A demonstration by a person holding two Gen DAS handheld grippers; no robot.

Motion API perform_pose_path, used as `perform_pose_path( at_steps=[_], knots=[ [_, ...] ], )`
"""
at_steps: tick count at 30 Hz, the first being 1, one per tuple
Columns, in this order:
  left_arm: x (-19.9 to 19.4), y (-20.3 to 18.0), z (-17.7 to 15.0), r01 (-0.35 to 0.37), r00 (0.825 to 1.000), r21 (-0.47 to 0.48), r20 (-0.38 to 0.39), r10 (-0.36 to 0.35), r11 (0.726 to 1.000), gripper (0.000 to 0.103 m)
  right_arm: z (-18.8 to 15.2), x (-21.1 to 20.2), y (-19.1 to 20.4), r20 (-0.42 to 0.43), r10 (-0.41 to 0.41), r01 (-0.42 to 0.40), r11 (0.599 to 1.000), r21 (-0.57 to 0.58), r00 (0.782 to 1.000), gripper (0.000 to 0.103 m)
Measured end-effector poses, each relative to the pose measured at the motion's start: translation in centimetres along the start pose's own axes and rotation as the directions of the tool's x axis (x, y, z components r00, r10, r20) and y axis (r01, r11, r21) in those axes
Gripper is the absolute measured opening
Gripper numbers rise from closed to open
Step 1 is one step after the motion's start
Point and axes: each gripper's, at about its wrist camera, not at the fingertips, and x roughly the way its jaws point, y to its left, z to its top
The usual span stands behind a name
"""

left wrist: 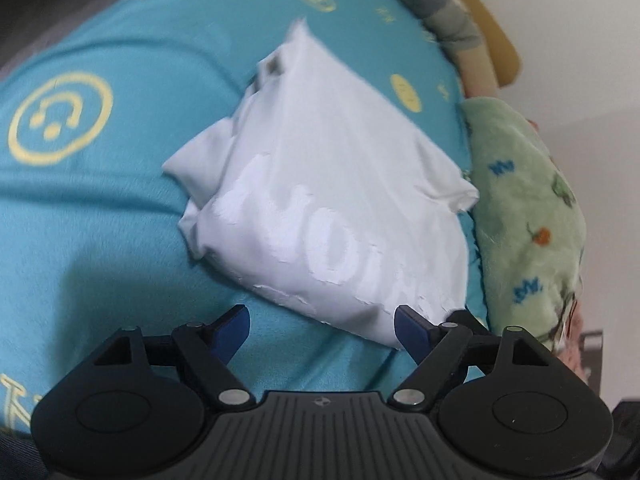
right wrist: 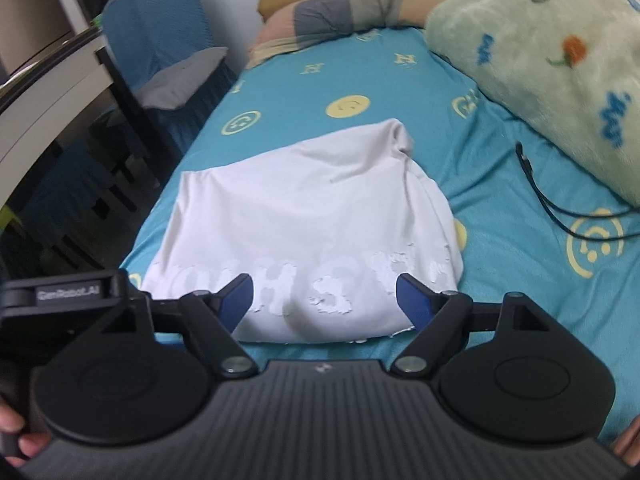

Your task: Fold clothes

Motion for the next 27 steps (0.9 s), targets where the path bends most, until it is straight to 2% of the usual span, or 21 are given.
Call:
perform_pose_path(
  at_steps=[4, 6, 9, 10, 13, 14, 15, 17, 18, 21, 23, 25, 27],
  knots=[
    [0.7, 1.1, 1.0, 0.03, 0.999, -0.092, 0.025, -0.028, 0.995, 0.081, 0.2, 0.1, -0.6, -0.002, 0.0, 0.0, 0.999, 0.046, 1.0, 0.08],
    [0.8, 1.5, 1.4, 0.039, 0.998, -0.129, 0.052, -0.032, 0.991, 0.077, 0.2, 0.0, -0.6, 0.002, 0.009, -0.009, 0.998, 0.056, 1.0, 0.08],
    [0.8, 1.9, 1.6, 0.035, 0.996, -0.164, 0.082, -0.022, 0.986, 0.066, 0.2, 0.0, -0.6, 0.005, 0.02, -0.021, 0.997, 0.072, 1.0, 0.08],
    [0.7, 1.9, 1.6, 0.032, 0.996, -0.166, 0.093, -0.017, 0.986, 0.059, 0.2, 0.0, -0.7, 0.003, 0.032, -0.032, 0.995, 0.09, 0.999, 0.08],
    [0.2, 1.9, 1.4, 0.031, 0.992, -0.155, 0.127, -0.011, 0.988, 0.041, 0.0, 0.2, -1.5, -0.012, 0.105, -0.101, 0.976, 0.192, 0.994, 0.08],
    [0.0, 1.8, 1.3, 0.038, 0.99, -0.151, 0.141, -0.016, 0.988, 0.035, -0.3, 0.4, -1.9, -0.018, 0.159, -0.149, 0.954, 0.259, 0.987, 0.081],
    [-0.3, 1.7, 1.2, 0.048, 0.988, -0.149, 0.155, -0.024, 0.988, 0.032, -0.7, 0.7, -2.5, -0.02, 0.231, -0.21, 0.915, 0.344, 0.973, 0.081],
    [-0.9, 1.5, 1.0, 0.07, 0.982, -0.146, 0.183, -0.042, 0.987, 0.025, -1.9, 2.1, -3.8, -0.017, 0.386, -0.32, 0.786, 0.529, 0.922, 0.082],
    [-1.1, 1.5, 1.0, 0.086, 0.979, -0.148, 0.195, -0.056, 0.985, 0.024, -2.5, 3.0, -4.3, -0.014, 0.444, -0.348, 0.721, 0.599, 0.896, 0.082],
    [-1.8, 1.5, 0.9, 0.128, 0.97, -0.158, 0.223, -0.091, 0.979, 0.022, -3.8, 4.7, -4.9, 0.002, 0.507, -0.36, 0.61, 0.706, 0.862, 0.082],
    [-2.1, 1.6, 0.9, 0.147, 0.967, -0.168, 0.231, -0.106, 0.975, 0.022, -4.1, 5.0, -5.5, 0.02, 0.464, -0.327, 0.593, 0.736, 0.885, 0.081],
    [-2.2, 1.6, 1.0, 0.163, 0.964, -0.179, 0.237, -0.119, 0.97, 0.022, -4.4, 5.1, -6.7, 0.06, 0.401, -0.295, 0.556, 0.777, 0.914, 0.075],
    [-2.5, 1.7, 0.9, 0.174, 0.962, -0.183, 0.241, -0.127, 0.968, 0.021, -4.8, 5.1, -8.1, 0.087, 0.332, -0.26, 0.523, 0.812, 0.939, 0.064]
  ],
)
